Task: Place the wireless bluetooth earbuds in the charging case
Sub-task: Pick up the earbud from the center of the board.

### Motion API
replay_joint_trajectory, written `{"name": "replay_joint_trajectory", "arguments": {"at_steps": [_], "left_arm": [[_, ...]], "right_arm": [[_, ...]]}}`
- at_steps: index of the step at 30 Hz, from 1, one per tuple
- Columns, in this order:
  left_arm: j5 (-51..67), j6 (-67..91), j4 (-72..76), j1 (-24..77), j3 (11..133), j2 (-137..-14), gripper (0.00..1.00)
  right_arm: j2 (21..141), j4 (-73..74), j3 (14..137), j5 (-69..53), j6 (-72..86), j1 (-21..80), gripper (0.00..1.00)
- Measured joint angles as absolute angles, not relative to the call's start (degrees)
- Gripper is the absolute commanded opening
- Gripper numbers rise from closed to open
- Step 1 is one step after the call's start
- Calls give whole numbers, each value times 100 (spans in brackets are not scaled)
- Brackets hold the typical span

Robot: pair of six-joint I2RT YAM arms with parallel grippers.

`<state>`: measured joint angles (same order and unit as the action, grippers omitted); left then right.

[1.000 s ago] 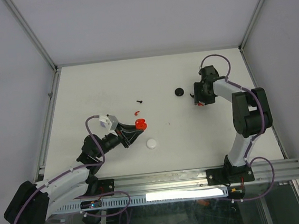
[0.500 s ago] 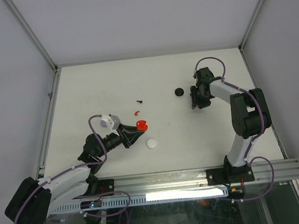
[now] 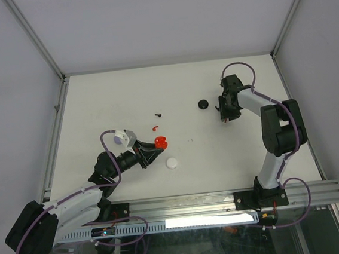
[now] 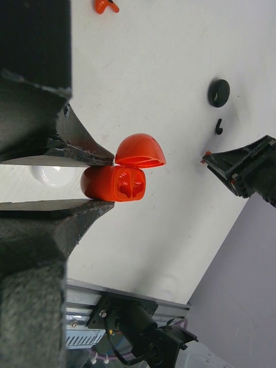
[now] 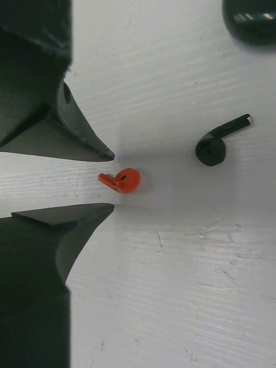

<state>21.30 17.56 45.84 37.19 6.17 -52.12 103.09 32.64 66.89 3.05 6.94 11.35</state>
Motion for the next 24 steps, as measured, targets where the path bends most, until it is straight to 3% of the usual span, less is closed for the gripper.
{"name": "replay_joint_trajectory", "arguments": {"at_steps": [20,24], "left_arm": [[2263,1756,4541,3719,628,-5245,0],[2270,1761,4541,3719,631,-5245,0]], "right_arm": [[10669,3267,7017,368,419,1107,30],[10726,3273,7091,370,388,1107,25]]}}
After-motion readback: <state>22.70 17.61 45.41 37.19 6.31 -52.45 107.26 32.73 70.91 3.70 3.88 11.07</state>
